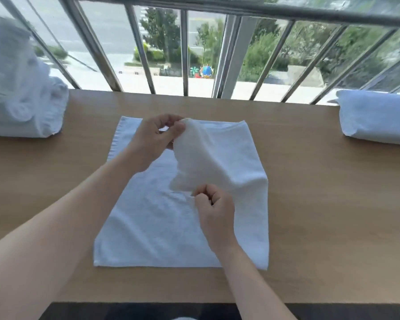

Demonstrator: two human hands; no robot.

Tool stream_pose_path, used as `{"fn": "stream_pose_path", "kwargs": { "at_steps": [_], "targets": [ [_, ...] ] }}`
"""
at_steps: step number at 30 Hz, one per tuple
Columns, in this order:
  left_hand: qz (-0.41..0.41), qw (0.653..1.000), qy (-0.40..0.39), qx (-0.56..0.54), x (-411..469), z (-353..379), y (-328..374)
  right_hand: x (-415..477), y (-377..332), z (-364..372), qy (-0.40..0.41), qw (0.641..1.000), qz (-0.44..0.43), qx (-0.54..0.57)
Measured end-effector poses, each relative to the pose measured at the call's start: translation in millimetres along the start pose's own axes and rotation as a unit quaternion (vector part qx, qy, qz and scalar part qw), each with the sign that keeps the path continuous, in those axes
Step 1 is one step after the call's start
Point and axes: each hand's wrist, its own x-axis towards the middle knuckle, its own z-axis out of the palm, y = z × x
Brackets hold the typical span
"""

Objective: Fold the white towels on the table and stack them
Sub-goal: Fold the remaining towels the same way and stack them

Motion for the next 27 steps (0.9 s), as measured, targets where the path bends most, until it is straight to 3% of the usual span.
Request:
{"fn": "stream_pose_path", "kwargs": {
  "at_steps": [2,5,13,17,23,27],
  "targets": [
    [0.016,1.0,0.003,-0.012,3,-39,9,-5,-15,31,-0.02,1.0,-0.021,-0.008],
    [0.031,0.999,0.027,-0.026,18,-90,16,-12,-30,74,-0.061,0.989,-0.084,-0.109],
    [-0.048,0.982,0.144,0.11,77,-148,-67,-31,-1,167,-0.157,0.945,-0.054,-0.281],
    [-0.023,0.978,0.174,0.115,90,-159,-92,-43,18,189,-0.173,0.938,-0.051,-0.297],
    [0.04,0.964,0.206,0.161,102,-163,-98,-49,26,200,-0.144,0.958,-0.041,-0.243],
    [0.026,0.953,0.201,0.225,106,-173,-118,-44,30,207,-0.208,0.935,-0.02,-0.286]
  ]
}}
